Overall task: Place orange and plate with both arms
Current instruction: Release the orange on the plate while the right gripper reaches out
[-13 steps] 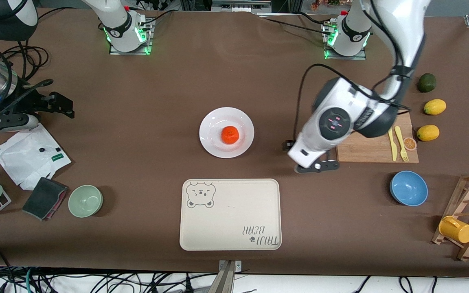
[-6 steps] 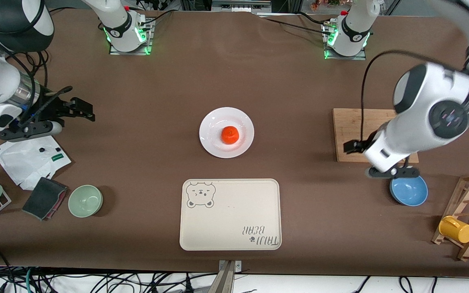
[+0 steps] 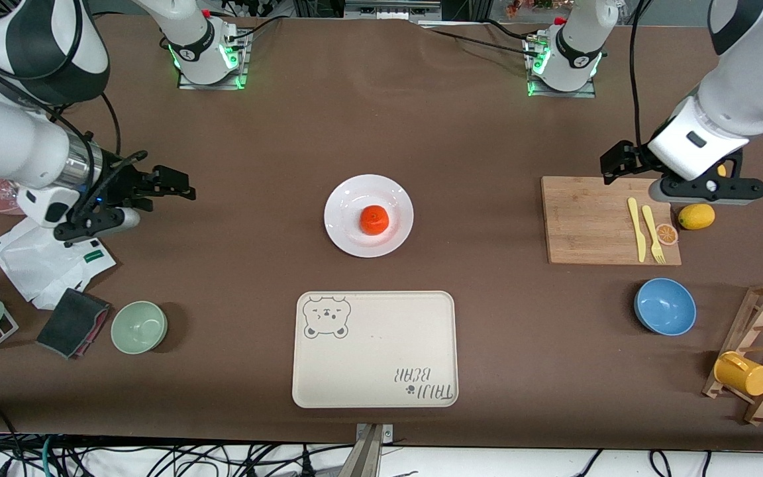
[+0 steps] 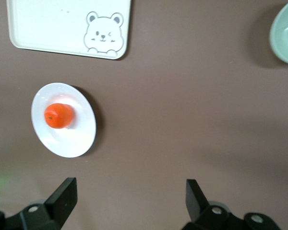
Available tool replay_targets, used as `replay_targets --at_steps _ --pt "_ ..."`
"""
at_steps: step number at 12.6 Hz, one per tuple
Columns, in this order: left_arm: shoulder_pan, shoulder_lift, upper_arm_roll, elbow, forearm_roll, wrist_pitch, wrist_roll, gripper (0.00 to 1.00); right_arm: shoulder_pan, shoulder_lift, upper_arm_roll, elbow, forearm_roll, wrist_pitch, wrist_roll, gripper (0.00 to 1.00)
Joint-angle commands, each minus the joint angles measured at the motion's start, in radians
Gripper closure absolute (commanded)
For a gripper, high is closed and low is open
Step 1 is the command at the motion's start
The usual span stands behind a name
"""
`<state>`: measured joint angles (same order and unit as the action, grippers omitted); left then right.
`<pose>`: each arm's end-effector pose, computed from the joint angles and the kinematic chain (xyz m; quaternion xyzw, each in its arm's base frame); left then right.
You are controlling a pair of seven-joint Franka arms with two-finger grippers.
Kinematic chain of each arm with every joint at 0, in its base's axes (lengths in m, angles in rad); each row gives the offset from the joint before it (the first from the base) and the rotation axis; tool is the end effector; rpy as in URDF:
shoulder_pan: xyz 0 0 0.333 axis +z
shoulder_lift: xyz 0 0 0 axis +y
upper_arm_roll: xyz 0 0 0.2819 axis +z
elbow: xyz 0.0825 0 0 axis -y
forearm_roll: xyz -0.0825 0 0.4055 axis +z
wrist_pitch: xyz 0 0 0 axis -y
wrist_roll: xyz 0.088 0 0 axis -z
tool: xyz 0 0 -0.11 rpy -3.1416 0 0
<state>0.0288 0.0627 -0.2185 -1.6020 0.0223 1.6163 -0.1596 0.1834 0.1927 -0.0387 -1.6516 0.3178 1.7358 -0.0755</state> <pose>0.5841 -0.1066 0.5400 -0.9996 0.0158 0.0223 0.0083 0.6135 0.1204 0.4493 -0.9843 -0.0744 0.0586 0.1488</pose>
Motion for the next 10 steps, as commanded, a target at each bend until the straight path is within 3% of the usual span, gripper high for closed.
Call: replay_targets --at_steps 1,7,10 --pt "-0.034 -0.054 0.036 -0.082 -0.022 0.051 0.028 0.00 0.001 0.022 0.005 -0.002 0.047 0.007 -0.003 0.00" --pt "-0.032 -0.043 0.024 -0.029 -0.031 0.034 0.051 0.00 -0.002 0.114 0.005 -0.005 0.252 0.040 -0.041 0.00" --pt "-0.032 -0.086 0.024 -0.030 -0.032 -0.036 0.098 0.00 -0.001 0.134 0.006 -0.117 0.421 0.152 -0.145 0.00"
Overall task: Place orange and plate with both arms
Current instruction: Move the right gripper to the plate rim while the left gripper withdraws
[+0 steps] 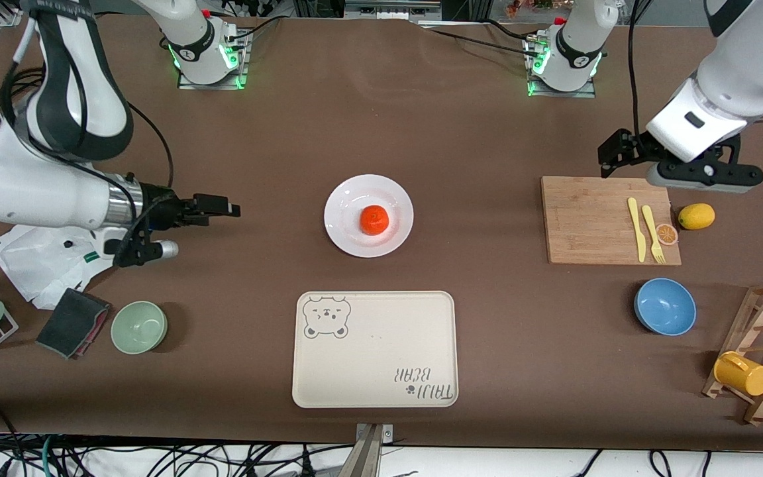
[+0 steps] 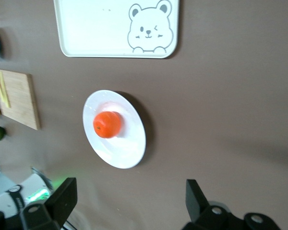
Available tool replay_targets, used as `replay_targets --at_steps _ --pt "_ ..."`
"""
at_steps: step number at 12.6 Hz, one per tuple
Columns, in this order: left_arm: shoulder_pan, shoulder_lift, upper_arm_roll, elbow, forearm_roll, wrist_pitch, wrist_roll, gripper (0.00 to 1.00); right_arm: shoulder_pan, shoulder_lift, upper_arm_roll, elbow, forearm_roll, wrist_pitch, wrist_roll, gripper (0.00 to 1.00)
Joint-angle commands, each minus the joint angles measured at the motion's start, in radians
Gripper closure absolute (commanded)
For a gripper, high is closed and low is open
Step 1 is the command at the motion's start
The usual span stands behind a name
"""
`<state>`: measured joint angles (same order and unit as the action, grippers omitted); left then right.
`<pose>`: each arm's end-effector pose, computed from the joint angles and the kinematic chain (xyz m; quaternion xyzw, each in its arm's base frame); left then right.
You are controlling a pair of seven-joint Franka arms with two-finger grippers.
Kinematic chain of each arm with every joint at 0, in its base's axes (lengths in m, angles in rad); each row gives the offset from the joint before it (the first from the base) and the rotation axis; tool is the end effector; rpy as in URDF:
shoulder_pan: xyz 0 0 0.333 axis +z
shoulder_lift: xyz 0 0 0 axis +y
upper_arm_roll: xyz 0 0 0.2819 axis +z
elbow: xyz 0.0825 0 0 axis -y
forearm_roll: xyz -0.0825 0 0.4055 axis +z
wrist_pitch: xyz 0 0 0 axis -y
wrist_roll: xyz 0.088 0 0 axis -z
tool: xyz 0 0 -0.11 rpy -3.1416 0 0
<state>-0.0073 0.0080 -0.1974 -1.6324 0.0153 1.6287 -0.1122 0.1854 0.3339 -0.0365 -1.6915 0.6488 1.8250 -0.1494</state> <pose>0.5699 -0.1163 0.5574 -0.9989 0.0467 0.0046 0.0077 0.6277 0.1473 0.3580 -0.9509 -0.0315 0.0943 0.2932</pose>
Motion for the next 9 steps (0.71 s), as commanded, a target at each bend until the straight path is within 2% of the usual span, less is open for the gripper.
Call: replay_targets --at_steps 1,3,6,8,9 --pt "-0.005 -0.032 -0.010 0.003 -0.031 -0.056 0.069 0.00 -0.001 -0.006 0.006 -0.114 0.130 0.091 -0.116 0.00" --pt "-0.005 -0.046 -0.048 0.002 -0.032 -0.061 0.069 0.00 -0.001 0.013 0.010 -0.158 0.207 0.118 -0.186 0.00" --pt "-0.008 -0.052 -0.056 0.000 -0.017 -0.062 0.063 0.00 -0.001 0.028 0.020 -0.229 0.304 0.140 -0.251 0.00" --pt "0.006 -0.063 -0.045 -0.004 -0.017 -0.136 0.045 0.00 -0.001 0.036 0.049 -0.275 0.344 0.186 -0.289 0.00" --pt "0.019 -0.021 -0.039 0.003 0.007 -0.130 0.036 0.00 -0.001 0.036 0.079 -0.304 0.360 0.233 -0.317 0.00"
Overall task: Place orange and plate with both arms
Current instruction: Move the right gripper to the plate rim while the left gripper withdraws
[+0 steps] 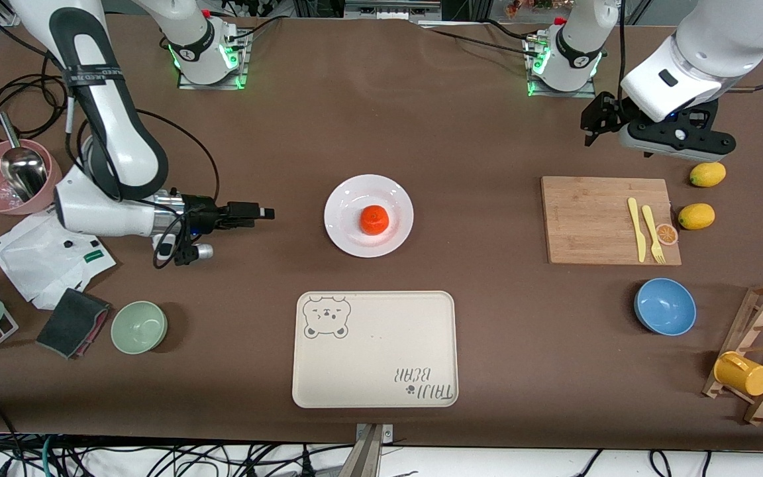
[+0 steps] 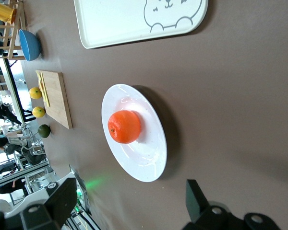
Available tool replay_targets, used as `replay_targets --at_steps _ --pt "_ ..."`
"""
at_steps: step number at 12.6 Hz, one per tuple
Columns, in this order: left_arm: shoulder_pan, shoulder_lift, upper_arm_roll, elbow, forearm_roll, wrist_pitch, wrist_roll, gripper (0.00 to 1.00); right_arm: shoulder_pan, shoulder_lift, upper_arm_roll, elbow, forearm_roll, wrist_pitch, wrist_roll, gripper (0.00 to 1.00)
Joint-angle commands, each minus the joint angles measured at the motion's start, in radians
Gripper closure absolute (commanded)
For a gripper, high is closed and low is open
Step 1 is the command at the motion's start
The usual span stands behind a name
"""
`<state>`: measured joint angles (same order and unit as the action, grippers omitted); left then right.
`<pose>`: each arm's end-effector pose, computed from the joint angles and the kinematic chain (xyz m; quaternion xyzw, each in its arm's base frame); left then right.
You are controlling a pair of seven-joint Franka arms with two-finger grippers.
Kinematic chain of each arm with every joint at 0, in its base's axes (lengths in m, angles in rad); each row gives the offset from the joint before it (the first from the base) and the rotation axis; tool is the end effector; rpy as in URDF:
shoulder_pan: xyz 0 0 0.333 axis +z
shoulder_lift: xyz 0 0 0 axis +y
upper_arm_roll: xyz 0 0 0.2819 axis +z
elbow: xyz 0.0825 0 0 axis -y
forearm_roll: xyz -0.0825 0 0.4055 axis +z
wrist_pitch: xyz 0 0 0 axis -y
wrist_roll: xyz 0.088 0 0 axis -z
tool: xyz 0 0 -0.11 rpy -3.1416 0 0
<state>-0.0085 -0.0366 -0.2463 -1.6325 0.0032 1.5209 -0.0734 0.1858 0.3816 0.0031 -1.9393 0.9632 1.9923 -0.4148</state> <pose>0.5409 -0.1426 0.5731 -0.9952 0.0902 0.0365 0.0122 0.5805 0.1648 0.2356 -0.9107 -0.0153 0.1006 0.4004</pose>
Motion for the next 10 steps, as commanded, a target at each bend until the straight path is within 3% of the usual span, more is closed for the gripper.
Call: replay_targets --at_steps 1,2,5,8,10 --pt "0.036 0.043 0.007 0.064 0.038 -0.016 -0.002 0.00 -0.002 -0.010 0.063 -0.084 0.072 0.112 -0.070 0.00" --pt "0.039 0.050 0.004 0.167 0.056 -0.031 0.010 0.00 -0.002 -0.004 0.084 -0.101 0.096 0.147 -0.094 0.00" --pt "0.048 0.053 0.009 0.171 0.009 -0.090 0.027 0.00 0.014 0.028 0.121 -0.133 0.196 0.221 -0.162 0.00" --pt "0.139 0.052 0.009 0.166 -0.028 -0.096 0.038 0.00 0.055 0.069 0.123 -0.133 0.276 0.258 -0.183 0.00" --pt "0.133 0.061 0.006 0.154 -0.028 -0.105 0.020 0.00 0.087 0.097 0.123 -0.130 0.336 0.307 -0.222 0.00"
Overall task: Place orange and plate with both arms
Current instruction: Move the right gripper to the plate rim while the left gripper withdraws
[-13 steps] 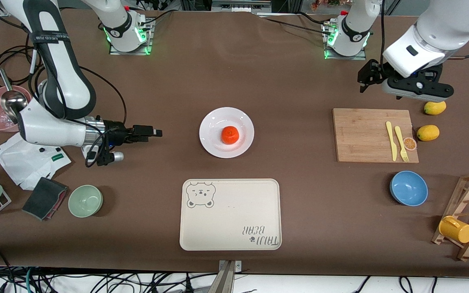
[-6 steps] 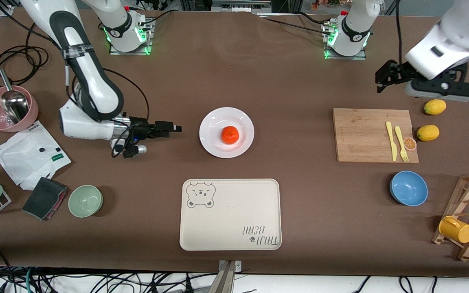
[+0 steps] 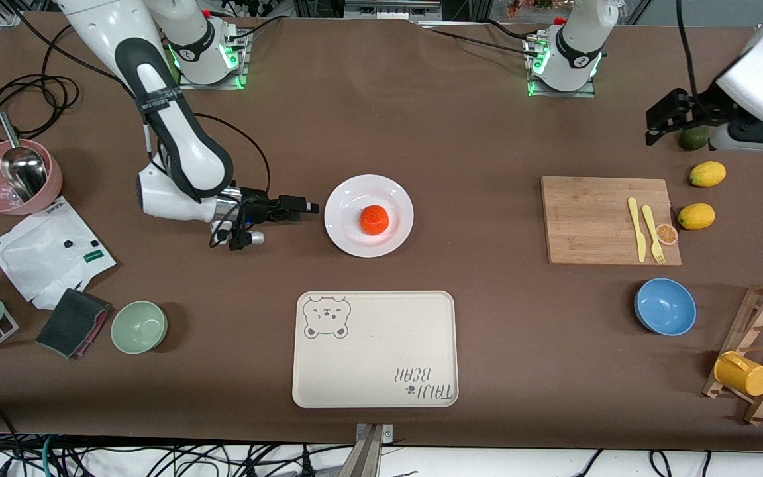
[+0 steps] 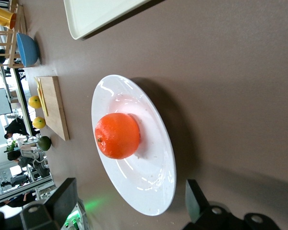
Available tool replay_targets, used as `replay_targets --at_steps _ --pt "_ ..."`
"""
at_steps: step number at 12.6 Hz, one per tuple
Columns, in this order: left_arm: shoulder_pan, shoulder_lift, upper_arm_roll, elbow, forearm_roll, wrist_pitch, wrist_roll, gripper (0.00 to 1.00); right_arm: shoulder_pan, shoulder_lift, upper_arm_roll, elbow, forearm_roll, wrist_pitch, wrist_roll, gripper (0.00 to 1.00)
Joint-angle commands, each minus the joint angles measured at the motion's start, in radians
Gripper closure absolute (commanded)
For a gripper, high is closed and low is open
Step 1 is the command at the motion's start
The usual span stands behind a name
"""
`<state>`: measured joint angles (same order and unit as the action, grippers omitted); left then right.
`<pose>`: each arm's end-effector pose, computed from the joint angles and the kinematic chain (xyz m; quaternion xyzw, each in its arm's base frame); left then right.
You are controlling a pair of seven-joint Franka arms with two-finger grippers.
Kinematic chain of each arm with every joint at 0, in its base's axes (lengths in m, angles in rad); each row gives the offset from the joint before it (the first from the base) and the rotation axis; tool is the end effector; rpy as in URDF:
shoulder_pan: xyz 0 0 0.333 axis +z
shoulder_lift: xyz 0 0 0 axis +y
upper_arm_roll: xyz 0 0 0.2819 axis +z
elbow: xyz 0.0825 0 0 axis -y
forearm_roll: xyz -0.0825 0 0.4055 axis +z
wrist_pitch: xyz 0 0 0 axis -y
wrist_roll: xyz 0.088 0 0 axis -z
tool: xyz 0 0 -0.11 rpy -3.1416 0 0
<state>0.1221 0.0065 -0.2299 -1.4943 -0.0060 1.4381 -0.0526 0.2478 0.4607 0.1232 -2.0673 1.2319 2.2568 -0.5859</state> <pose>0.5606 -0.0610 0.6098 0.9991 -0.0279 -0.0315 0.0012 0.5225 0.2360 0.1501 -0.9012 0.0106 0.0726 0.4271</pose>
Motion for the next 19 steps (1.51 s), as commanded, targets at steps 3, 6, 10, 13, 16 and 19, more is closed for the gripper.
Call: replay_targets --at_steps 3,6,10,13,16,19 --pt "-0.005 0.056 -0.015 0.013 -0.017 -0.021 -0.026 0.00 0.057 0.055 0.003 0.003 0.165 0.059 -0.123 0.00" --pt "-0.045 0.113 -0.025 0.028 -0.006 -0.012 -0.042 0.00 0.073 0.070 0.003 0.004 0.175 0.098 -0.134 0.01" --pt "-0.041 0.113 -0.023 0.029 -0.014 -0.022 -0.030 0.00 0.093 0.081 0.004 0.007 0.199 0.121 -0.144 0.13" --pt "-0.044 0.133 -0.022 0.028 0.001 -0.039 -0.030 0.00 0.108 0.099 0.004 0.009 0.271 0.122 -0.213 0.17" --pt "-0.033 0.150 -0.017 0.031 0.001 -0.031 -0.029 0.00 0.108 0.102 0.004 0.009 0.273 0.122 -0.226 0.19" --pt "-0.035 0.150 -0.016 0.031 0.003 -0.030 -0.032 0.00 0.108 0.102 0.004 0.007 0.275 0.122 -0.239 0.32"
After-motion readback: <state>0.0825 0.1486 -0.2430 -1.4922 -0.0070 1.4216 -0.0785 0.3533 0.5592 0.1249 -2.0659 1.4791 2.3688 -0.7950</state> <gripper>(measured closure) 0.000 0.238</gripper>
